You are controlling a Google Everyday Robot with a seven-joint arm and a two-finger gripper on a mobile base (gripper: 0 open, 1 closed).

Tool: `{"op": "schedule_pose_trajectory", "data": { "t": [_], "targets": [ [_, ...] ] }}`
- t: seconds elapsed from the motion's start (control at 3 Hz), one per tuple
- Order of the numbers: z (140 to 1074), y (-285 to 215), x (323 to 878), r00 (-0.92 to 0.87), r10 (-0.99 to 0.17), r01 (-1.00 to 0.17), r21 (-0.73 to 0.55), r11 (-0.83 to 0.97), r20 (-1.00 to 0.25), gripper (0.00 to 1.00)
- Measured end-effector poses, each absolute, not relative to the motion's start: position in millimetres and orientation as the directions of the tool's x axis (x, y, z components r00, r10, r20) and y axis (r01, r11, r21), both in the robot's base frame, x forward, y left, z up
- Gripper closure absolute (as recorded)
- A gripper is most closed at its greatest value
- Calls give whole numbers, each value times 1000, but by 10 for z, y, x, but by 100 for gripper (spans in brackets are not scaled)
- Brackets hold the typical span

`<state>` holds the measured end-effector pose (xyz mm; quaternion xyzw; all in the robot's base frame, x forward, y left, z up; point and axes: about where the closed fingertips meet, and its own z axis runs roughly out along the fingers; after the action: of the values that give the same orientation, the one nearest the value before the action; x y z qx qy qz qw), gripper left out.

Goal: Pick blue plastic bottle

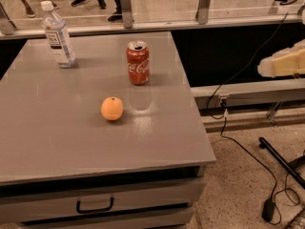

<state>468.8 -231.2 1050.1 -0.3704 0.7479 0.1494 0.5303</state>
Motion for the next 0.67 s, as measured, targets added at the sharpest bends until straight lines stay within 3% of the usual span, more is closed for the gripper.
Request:
{"op": "schedule_pose_trajectory", "data": {
  "t": [0.67],
  "targets": [
    [10469,-1778,5208,-113,-375,-699,-194,689,-920,0]
  ]
}}
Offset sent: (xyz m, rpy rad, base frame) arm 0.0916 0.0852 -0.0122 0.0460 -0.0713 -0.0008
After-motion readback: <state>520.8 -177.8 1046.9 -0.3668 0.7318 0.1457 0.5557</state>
